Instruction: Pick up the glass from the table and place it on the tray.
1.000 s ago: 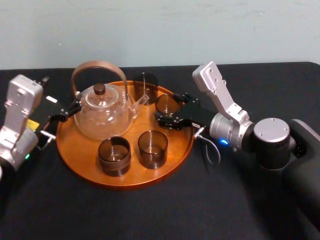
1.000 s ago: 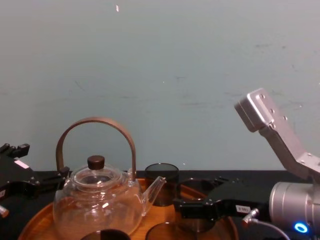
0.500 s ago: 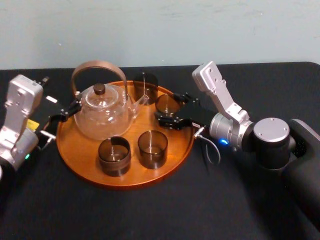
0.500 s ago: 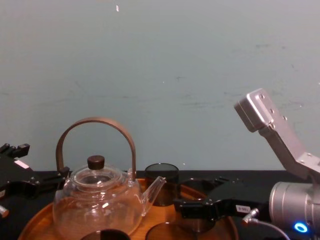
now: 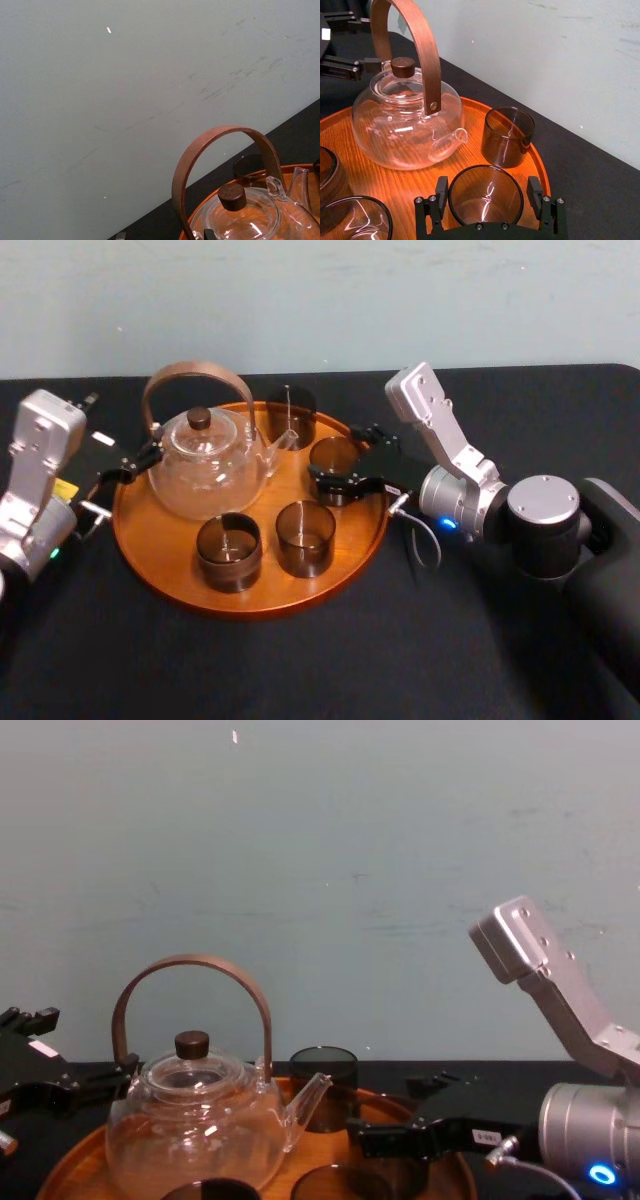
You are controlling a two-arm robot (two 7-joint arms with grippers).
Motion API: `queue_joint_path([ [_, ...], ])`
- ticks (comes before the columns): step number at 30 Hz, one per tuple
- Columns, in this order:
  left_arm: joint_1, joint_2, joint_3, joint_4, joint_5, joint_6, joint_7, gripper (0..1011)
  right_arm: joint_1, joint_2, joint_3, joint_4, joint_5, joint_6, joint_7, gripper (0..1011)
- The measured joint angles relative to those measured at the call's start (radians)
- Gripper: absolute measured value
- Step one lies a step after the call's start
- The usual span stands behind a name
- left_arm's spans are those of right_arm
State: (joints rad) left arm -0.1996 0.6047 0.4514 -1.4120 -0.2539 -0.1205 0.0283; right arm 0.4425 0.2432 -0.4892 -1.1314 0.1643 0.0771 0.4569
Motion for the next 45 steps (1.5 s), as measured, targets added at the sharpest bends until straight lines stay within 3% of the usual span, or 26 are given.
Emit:
queue_joint_path([
  [12,0.0,0.0,0.0,0.0,0.0,0.0,0.0,1009,-0.003,0.003,0.008,-0.005,0.021,0.014,0.013,1002],
  [29,0.0,0.0,0.0,0.0,0.0,0.0,0.0,1010,-0.051,0.051,0.013,-0.066,0.051,0.058,0.024,1002],
  [45,0.0,0.0,0.0,0.0,0.0,0.0,0.0,1010,-0.149,0.124,0.03,-0.206,0.08,0.044,0.024,1002],
])
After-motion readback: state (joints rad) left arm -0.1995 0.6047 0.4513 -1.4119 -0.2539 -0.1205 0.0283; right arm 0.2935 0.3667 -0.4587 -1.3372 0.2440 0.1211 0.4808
